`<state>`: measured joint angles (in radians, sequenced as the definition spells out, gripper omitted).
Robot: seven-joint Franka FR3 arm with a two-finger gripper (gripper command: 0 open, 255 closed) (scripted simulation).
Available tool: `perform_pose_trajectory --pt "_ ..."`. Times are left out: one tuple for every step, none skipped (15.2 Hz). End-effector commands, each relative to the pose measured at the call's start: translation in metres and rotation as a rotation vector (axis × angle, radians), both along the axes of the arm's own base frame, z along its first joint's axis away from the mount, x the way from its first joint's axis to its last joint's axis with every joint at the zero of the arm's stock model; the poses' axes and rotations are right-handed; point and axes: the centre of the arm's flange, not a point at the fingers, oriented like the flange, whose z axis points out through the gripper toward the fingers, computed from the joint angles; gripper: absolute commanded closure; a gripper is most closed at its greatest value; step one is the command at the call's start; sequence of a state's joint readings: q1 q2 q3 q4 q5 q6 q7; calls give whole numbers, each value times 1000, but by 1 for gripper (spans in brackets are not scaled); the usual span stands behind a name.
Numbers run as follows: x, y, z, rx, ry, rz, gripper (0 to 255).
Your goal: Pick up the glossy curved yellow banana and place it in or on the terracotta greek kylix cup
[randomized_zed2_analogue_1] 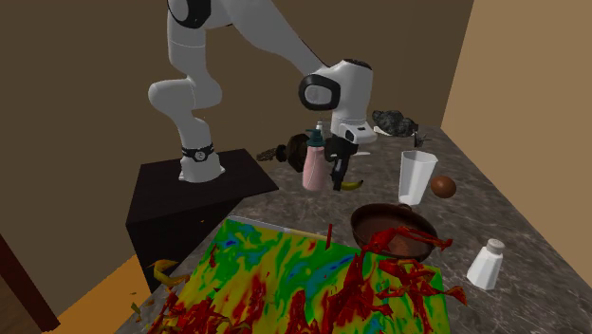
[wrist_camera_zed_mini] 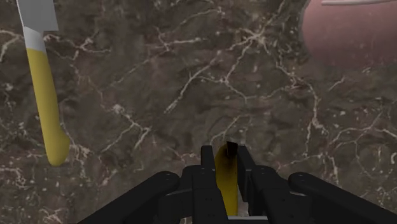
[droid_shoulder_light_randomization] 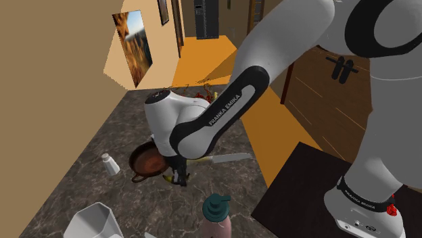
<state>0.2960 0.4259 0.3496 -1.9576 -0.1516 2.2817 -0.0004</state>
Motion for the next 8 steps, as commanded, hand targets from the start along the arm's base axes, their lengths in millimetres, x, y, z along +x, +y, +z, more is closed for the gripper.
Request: perform_pose_trajectory --pt "0 0 11 0 0 0 255" --pt "0 0 17 0 0 0 255" --pt "0 0 22 0 0 0 255" --pt "0 0 27 0 0 0 255" --pt "0 0 33 0 0 0 255" --pt "0 0 38 0 0 0 255" --pt "0 0 43 0 0 0 255" --pt "0 0 48 0 0 0 255"
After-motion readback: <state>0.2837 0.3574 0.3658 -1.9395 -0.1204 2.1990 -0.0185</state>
